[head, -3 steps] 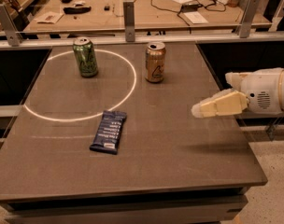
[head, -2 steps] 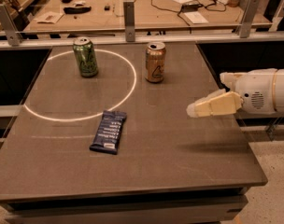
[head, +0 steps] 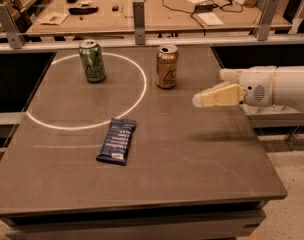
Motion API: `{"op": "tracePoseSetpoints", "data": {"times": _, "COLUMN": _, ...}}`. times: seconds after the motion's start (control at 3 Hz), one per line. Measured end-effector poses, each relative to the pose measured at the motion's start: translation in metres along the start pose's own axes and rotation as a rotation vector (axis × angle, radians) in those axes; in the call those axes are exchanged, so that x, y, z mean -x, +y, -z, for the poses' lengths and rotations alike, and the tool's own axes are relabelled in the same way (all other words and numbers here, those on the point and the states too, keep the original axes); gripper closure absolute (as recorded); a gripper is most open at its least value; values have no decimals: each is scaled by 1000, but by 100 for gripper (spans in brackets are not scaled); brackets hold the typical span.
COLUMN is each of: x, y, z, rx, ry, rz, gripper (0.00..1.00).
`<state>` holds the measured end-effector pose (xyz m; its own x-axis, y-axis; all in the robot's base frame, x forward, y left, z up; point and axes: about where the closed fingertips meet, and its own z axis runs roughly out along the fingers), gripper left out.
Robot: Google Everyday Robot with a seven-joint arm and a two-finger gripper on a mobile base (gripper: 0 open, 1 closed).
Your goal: Move orange can near rxbar blueberry
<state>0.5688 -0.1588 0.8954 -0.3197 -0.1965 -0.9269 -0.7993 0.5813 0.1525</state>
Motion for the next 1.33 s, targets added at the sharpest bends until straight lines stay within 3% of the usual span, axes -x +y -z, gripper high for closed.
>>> {"op": "tracePoseSetpoints", "data": {"times": 0.33, "x": 5, "y": -21, "z": -16, "rx": 63, "ry": -27, "rz": 17, "gripper": 0}}
{"op": "tracePoseSetpoints", "data": {"times": 0.67, "x": 7, "y": -31, "z": -39, "rx": 87, "ry": -28, "rz": 78, "gripper": 0}}
{"op": "tracePoseSetpoints", "data": {"times": 1.0, "x": 5, "y": -41, "z": -63, "rx": 70, "ry": -23, "rz": 131, "gripper": 0}}
{"op": "tracePoseSetpoints", "data": {"times": 1.33, "x": 10, "y": -45, "z": -88, "rx": 45, "ry": -40, "rz": 139, "gripper": 0}}
